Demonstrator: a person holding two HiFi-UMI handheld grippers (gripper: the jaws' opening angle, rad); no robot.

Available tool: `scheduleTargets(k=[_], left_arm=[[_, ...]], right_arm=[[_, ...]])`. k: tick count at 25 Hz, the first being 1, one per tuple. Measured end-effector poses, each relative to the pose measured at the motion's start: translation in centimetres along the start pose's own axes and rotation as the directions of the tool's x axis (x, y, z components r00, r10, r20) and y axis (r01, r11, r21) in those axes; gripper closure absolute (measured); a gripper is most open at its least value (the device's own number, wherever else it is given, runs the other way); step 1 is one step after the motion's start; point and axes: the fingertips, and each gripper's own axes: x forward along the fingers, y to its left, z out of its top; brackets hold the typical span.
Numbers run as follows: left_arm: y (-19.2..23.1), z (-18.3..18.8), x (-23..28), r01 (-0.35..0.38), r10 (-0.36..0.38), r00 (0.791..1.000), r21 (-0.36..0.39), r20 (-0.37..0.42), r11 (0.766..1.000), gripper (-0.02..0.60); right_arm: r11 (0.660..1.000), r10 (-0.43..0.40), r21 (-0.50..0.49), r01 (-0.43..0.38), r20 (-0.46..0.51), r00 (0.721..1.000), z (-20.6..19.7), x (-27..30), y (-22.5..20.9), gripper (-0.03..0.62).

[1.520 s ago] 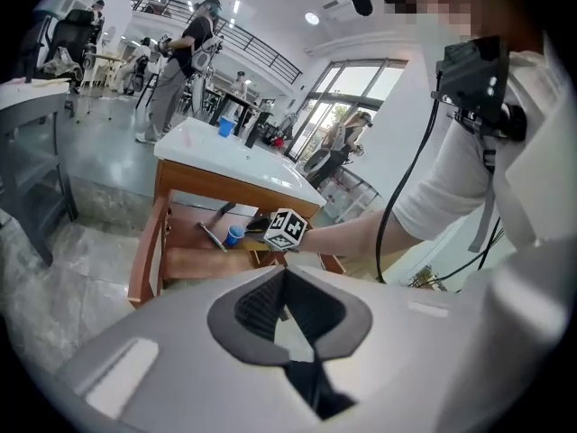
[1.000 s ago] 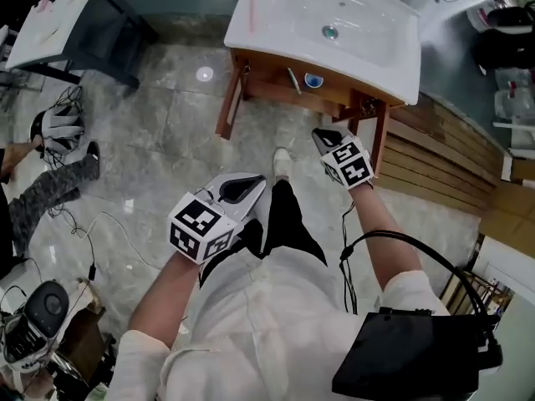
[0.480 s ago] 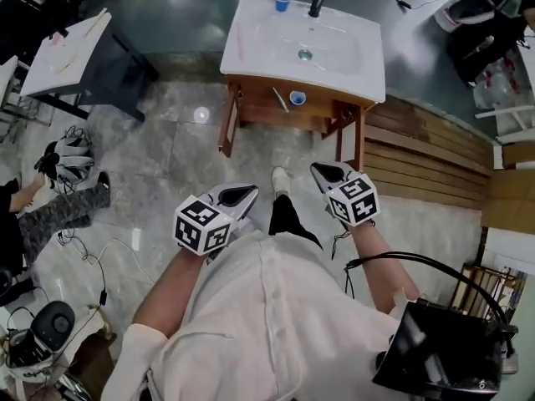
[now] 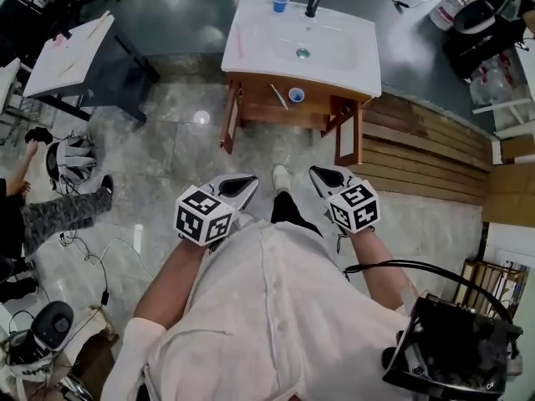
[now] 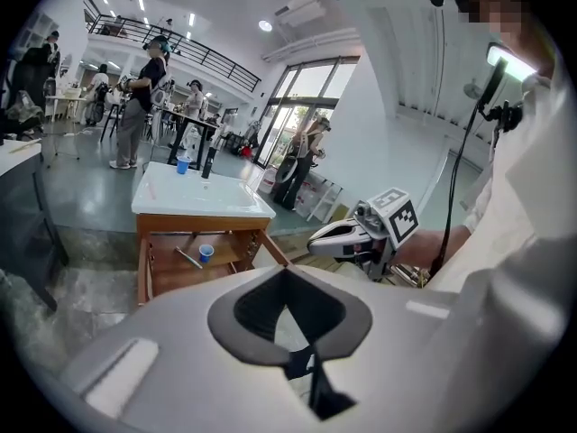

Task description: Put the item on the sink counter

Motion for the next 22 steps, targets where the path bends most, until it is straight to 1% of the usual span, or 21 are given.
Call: scheduleTargets(k=[9, 22], left_arm=[[-0.1, -0.6, -1.4, -0.025, 0.025, 1.000, 0.004, 0.010, 1.000, 0.577], [0.8, -2.3, -3.7, -0.074, 0.074, 0.997, -0.028, 0.018, 0.997, 0.577]], right_arm=[[0.998, 0.029, -0.061, -0.029, -0.003, 1.000, 0.9, 0.6, 1.5, 0.589], [0.991, 0.084, -0.103, -0.086, -0.028, 0.996, 1.0, 2.0, 3.4, 0.589]])
